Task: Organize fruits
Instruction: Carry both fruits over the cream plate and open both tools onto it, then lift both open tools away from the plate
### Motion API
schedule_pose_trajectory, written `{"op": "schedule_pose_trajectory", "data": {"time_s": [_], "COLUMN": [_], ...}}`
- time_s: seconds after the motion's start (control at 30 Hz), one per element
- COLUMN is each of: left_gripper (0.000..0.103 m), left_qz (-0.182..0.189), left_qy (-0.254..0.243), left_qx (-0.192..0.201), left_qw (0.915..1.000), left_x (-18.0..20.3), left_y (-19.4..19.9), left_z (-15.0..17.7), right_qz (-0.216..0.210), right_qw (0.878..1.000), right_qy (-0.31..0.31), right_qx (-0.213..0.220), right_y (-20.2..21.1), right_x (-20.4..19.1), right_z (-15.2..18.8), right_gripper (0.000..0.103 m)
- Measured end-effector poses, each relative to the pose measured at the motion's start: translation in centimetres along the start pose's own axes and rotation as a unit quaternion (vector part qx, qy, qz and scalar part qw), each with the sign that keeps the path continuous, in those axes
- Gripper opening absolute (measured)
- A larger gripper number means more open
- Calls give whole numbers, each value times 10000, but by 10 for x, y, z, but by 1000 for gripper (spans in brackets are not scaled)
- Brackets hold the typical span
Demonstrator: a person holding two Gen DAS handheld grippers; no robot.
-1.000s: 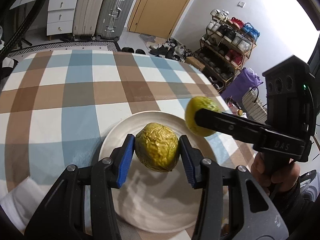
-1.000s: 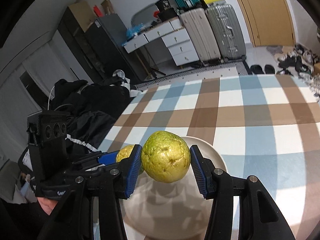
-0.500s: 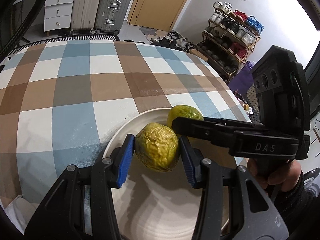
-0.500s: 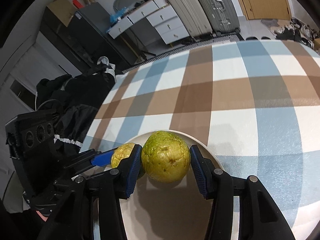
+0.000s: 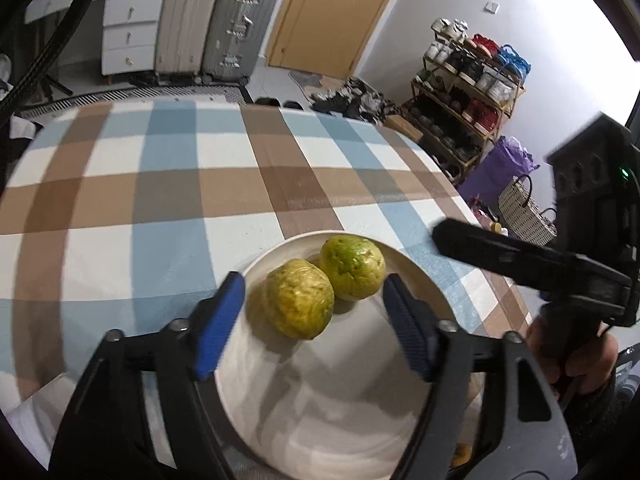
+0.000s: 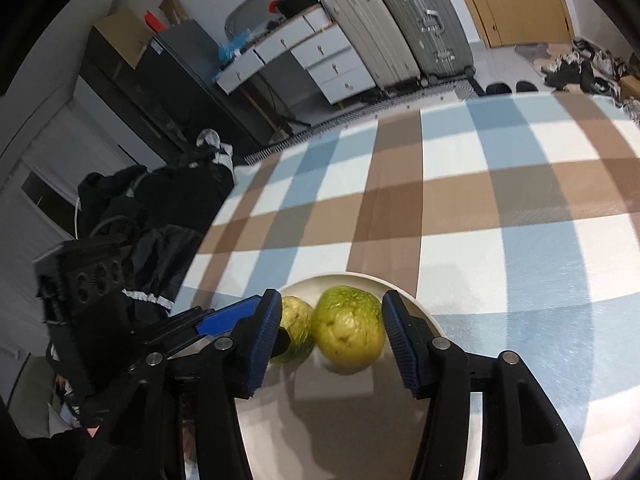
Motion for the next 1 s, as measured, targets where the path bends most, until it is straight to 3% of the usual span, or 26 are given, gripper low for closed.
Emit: {"op": "schedule_pose_trajectory", "data": {"time_s": [0.2,0.3,0.63,0.83,1.0], "left_gripper": [75,82,89,101,102], "left_qz": [-184,-238,-402,-414,-473], "left_qy": [-115,-224,-278,-252,-207], "left_qx": [374,574,829,1014,1052], "left_qw": [9991,9978,9954,9937,9931], "left_x": [20,36,76,90,96], "left_y": [49,76,141,173,191], "left_z": [10,21,67,99,128], "right_qz": [109,236,684,813,905], "right_qw": [9982,9950,9743,9691,9652], "right_qy": [88,189,865,926,1017], "right_qx": [588,948,1964,2136,2231], "right_y": [61,95,184,208,219], "right_x": [-13,-22,-67,-76,-83], "right_z": [15,29,96,133,161], "right_gripper": [93,99,103,103,103]}}
Point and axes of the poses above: each gripper's, at about its wrist camera, not at the fingertips, and y roughly against the way its jaws point, x to its right, z to its underside, the point moved 2 cm from there along -y, roughly the way its jaws point, and after that the axes turned 1 degree about z, right-handed, at the moved point
